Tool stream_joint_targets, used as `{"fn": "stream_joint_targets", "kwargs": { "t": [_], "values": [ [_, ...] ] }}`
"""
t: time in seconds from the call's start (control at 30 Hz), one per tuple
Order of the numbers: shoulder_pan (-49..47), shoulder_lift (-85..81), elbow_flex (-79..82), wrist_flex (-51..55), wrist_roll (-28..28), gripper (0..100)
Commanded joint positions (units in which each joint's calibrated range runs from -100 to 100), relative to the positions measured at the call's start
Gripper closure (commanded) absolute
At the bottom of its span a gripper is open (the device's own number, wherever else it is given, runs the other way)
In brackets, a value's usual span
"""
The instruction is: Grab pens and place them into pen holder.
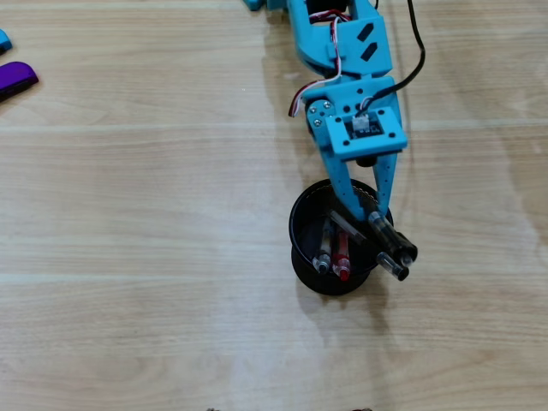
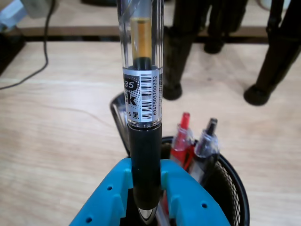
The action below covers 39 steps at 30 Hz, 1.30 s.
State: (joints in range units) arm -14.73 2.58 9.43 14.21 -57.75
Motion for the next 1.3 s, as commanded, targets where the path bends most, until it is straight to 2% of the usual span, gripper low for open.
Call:
{"fn": "stream_joint_targets", "kwargs": {
  "t": [0.0,0.3,0.97,1.1,1.2,1.27],
  "values": [
    [0.30,-0.21,3.02,-1.88,-0.38,98],
    [1.10,-0.64,7.46,-1.88,-0.38,98],
    [3.04,-0.98,7.82,-1.88,-0.38,88],
    [4.49,-1.48,7.18,-1.96,-0.33,88],
    [4.57,-5.12,7.37,-1.62,0.45,88],
    [4.57,-8.16,7.37,-1.19,3.54,88]
  ]
}}
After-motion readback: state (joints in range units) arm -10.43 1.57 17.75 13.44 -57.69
